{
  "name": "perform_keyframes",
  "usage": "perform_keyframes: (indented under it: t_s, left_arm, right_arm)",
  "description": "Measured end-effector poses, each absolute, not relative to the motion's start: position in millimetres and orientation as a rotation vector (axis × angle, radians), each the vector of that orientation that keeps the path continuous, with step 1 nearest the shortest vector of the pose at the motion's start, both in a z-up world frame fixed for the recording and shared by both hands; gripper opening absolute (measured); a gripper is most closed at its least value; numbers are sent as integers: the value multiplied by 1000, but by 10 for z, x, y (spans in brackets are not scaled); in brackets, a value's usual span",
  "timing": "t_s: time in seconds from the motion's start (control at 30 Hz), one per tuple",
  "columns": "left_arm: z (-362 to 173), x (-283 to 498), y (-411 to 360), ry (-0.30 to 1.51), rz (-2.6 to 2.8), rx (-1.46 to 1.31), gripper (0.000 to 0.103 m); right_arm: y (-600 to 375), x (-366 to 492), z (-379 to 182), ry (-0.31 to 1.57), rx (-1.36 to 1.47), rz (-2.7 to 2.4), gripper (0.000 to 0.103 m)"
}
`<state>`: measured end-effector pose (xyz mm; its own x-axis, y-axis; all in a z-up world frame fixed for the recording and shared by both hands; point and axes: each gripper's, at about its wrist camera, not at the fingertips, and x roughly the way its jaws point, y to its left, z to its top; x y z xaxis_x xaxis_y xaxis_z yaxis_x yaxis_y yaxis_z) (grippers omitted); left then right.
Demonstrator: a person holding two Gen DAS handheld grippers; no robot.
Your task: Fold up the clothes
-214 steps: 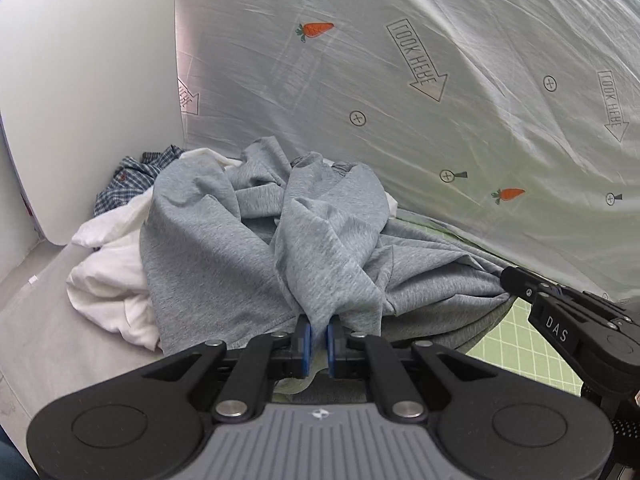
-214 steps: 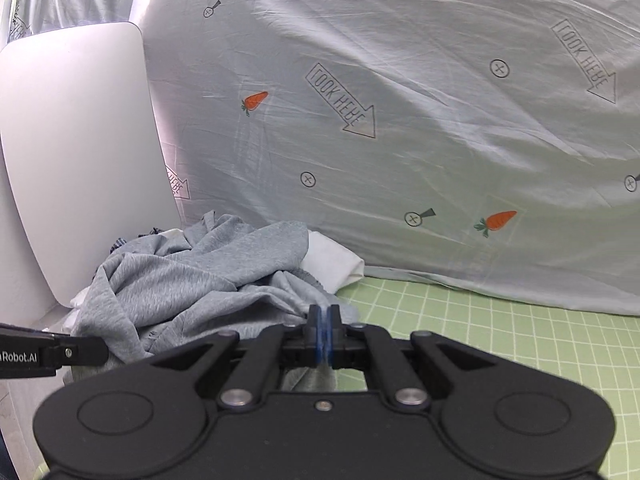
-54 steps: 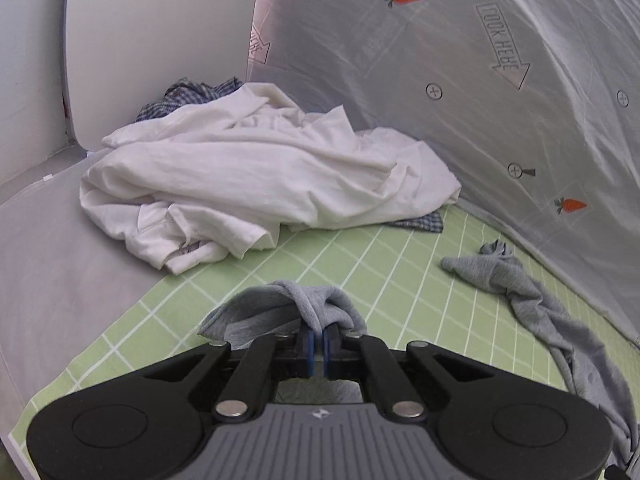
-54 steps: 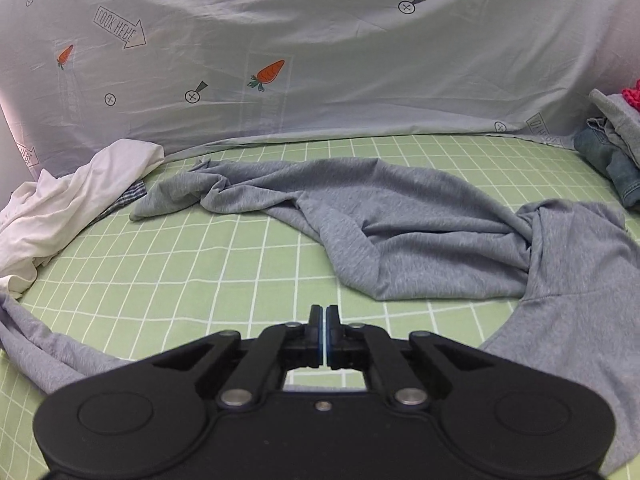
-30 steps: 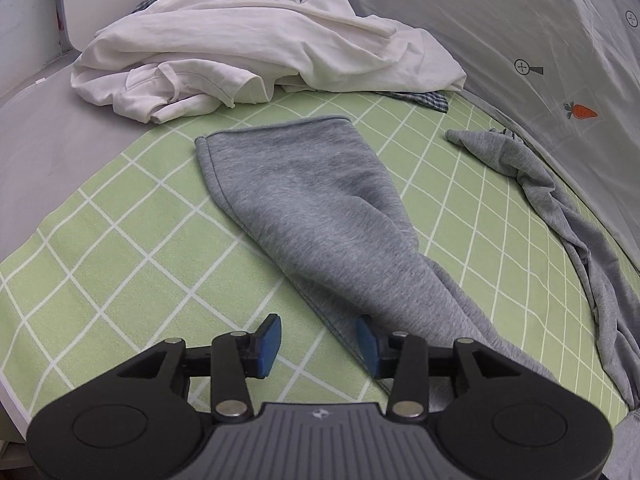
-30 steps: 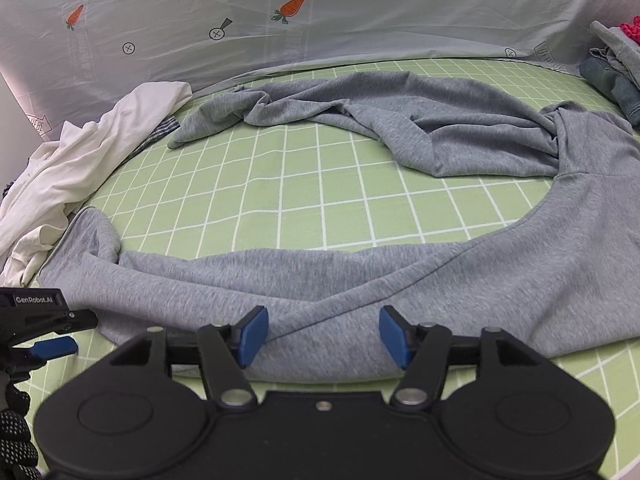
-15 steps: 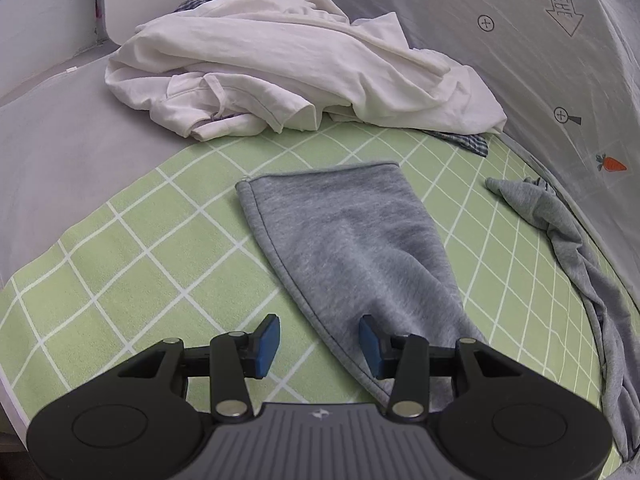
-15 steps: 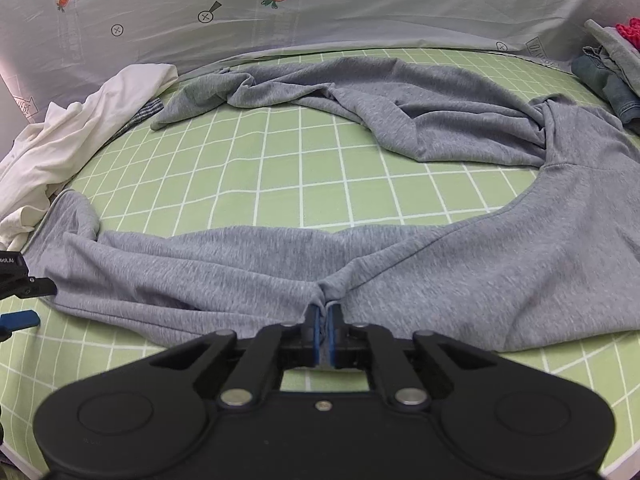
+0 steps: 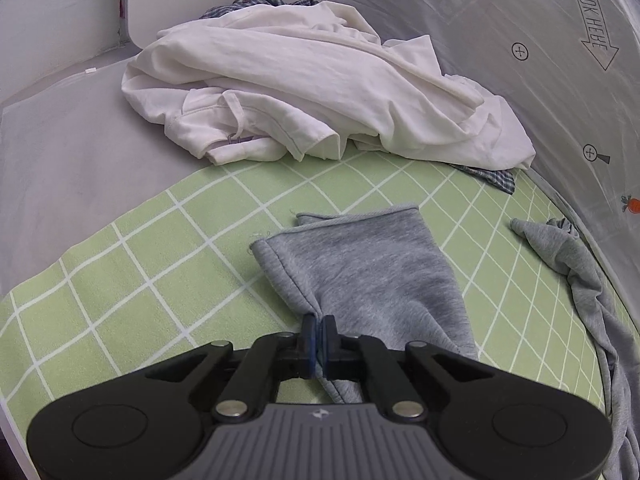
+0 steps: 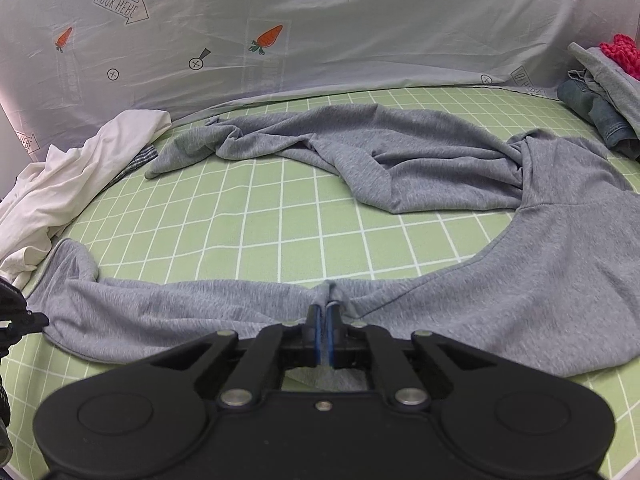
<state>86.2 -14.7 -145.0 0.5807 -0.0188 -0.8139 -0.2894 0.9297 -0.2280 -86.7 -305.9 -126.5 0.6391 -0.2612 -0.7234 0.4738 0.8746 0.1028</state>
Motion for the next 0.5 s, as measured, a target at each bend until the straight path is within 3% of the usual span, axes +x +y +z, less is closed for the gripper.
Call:
perform_keyframes:
  t_s: [0.27,0.33,0.37,0.4,0.47,0.5]
  left_arm:
    - [-856,1170,-441,774,-17,-350,3]
    - [-760,1327,-567,707,-60,-356,8]
    - [-718,1391,-635,676,-64,-343,14]
    - [-684,1448,-709,650,-63,-321,30]
    - [-681,1491,-803,639,-54,-266,51]
    - [-710,1477,-812,647,-48,-251,56]
  right_arm:
    - [-3388,-410,-918,620,285,-444,3]
    - [-3481,-213,-847,555,247,-466,1]
    - [-3515,-120,-814,523,226,-488,1]
    - [-3549,-38,-784,498,213,-519,4]
    - [-3674,-3,-761,487,212,-555,20]
    - [-3700,-20,-762,490,219,-568,29]
